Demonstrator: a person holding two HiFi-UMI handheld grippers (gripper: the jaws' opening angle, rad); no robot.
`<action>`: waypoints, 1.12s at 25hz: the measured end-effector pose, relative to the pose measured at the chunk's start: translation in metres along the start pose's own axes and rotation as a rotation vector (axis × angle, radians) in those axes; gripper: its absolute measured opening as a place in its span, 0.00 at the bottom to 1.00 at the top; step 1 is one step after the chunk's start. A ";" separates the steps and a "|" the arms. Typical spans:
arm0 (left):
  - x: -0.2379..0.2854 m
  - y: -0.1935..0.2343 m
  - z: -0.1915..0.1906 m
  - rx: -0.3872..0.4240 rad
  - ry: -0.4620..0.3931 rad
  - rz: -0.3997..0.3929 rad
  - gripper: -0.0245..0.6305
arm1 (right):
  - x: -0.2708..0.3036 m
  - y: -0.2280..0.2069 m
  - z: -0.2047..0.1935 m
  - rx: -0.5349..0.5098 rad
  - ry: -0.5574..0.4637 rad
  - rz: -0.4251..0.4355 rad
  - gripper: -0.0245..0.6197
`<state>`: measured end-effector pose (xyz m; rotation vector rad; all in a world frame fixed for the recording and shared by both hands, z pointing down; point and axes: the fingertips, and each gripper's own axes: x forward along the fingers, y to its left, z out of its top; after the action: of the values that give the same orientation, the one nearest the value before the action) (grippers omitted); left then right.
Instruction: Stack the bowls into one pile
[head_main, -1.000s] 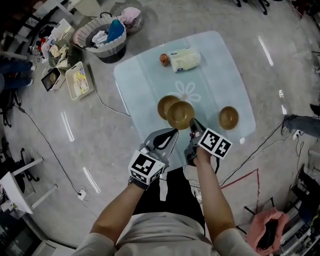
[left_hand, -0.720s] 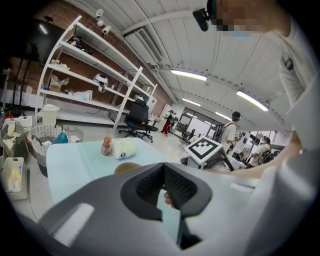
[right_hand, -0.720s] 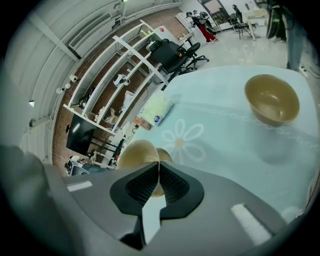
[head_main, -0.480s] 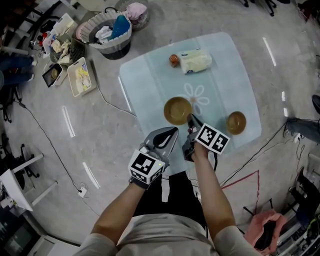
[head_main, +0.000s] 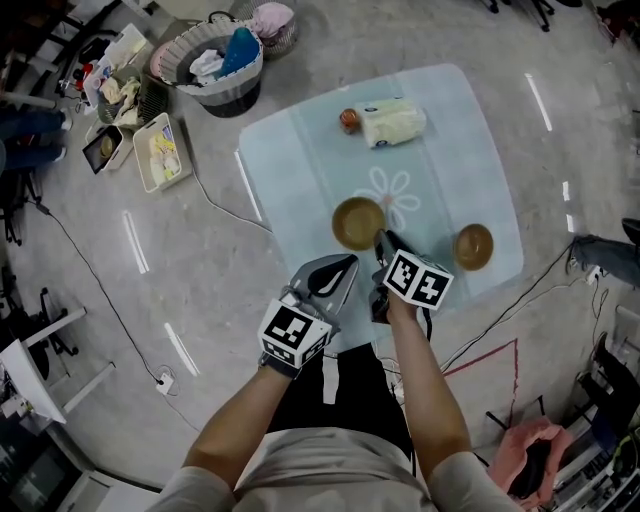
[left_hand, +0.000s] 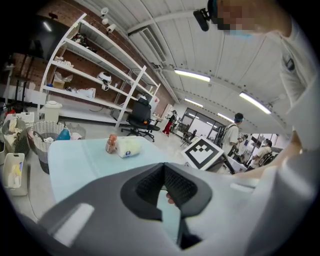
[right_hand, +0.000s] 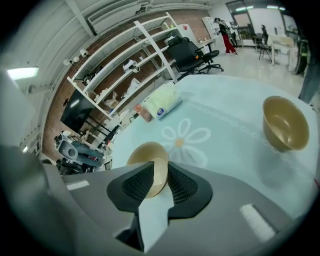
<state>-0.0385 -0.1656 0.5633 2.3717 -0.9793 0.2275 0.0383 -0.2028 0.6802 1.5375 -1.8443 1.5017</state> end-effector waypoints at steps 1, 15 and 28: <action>0.001 -0.002 0.000 0.002 0.001 -0.002 0.05 | -0.002 -0.001 0.000 -0.012 0.001 -0.006 0.15; 0.018 -0.049 0.006 0.038 0.012 -0.053 0.05 | -0.059 -0.018 0.011 0.038 -0.078 0.018 0.14; 0.068 -0.131 -0.008 0.089 0.059 -0.179 0.05 | -0.140 -0.099 0.013 0.176 -0.210 -0.005 0.05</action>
<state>0.1018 -0.1265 0.5371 2.5018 -0.7377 0.2766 0.1804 -0.1273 0.6187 1.8431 -1.8579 1.5909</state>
